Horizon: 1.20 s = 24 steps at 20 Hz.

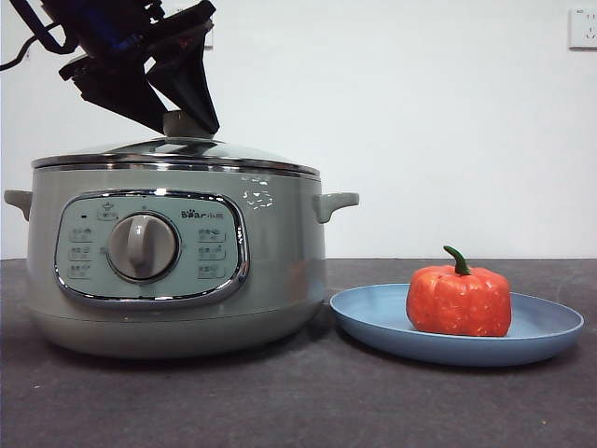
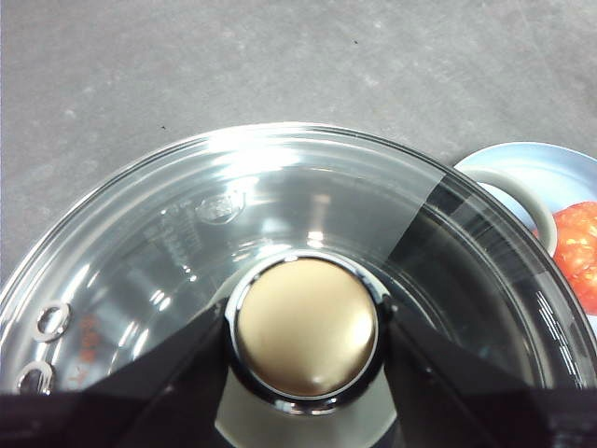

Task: Take the pumpkin out from the steamer,put the pumpkin in the blue plate,close the lid

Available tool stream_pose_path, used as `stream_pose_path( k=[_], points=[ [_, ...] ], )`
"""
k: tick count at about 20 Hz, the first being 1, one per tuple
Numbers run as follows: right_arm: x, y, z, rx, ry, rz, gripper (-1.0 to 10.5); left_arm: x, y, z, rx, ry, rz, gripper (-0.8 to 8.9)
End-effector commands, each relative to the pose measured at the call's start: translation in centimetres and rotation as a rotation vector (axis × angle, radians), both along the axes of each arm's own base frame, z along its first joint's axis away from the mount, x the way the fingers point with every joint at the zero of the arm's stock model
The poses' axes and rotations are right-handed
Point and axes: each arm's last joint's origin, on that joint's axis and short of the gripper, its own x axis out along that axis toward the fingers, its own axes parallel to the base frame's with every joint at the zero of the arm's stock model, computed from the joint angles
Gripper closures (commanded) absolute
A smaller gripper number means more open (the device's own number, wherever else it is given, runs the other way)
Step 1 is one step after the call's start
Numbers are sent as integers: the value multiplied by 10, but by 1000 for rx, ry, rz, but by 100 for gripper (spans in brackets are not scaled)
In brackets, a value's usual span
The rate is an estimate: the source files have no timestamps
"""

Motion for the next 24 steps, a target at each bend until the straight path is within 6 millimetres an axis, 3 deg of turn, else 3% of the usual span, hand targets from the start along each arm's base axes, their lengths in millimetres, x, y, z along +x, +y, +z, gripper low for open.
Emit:
stream_pose_path(
  k=[1, 2, 3, 5, 6, 12, 16, 17, 18, 19, 20, 24],
  points=[
    [0, 0, -1, 4, 2, -5, 443, 1, 0, 3, -1, -26, -3, 813],
    [0, 0, -1, 4, 2, -5, 443, 1, 0, 3, -1, -25, -4, 801],
    [0, 0, -1, 4, 2, -5, 443, 1, 0, 3, -2, -24, -5, 719],
    [0, 0, -1, 4, 2, -4, 443, 1, 0, 3, -2, -25, -4, 453],
    [0, 0, -1, 4, 3, -4, 443, 1, 0, 3, -2, -24, -4, 395],
    [0, 0, -1, 5, 3, -1, 443, -2, 2, 5, 5, -5, -1, 405],
    [0, 0, -1, -10, -6, 8, 455, -19, 10, 14, 20, 40, 1, 432],
    [0, 0, -1, -25, -14, 18, 561, -25, 13, 18, 24, 48, -2, 557],
    [0, 0, -1, -42, -26, 30, 734, -31, 16, 22, 25, 46, -5, 732],
    [0, 0, 0, -54, -40, 35, 898, -36, 19, 26, 24, 36, -7, 832],
    [-1, -1, 1, -58, -54, 38, 964, -42, 22, 32, 15, 16, -8, 820],
    [-11, -9, -7, -72, -162, -20, 958, -67, 35, 53, -38, -96, -11, 822]
  ],
)
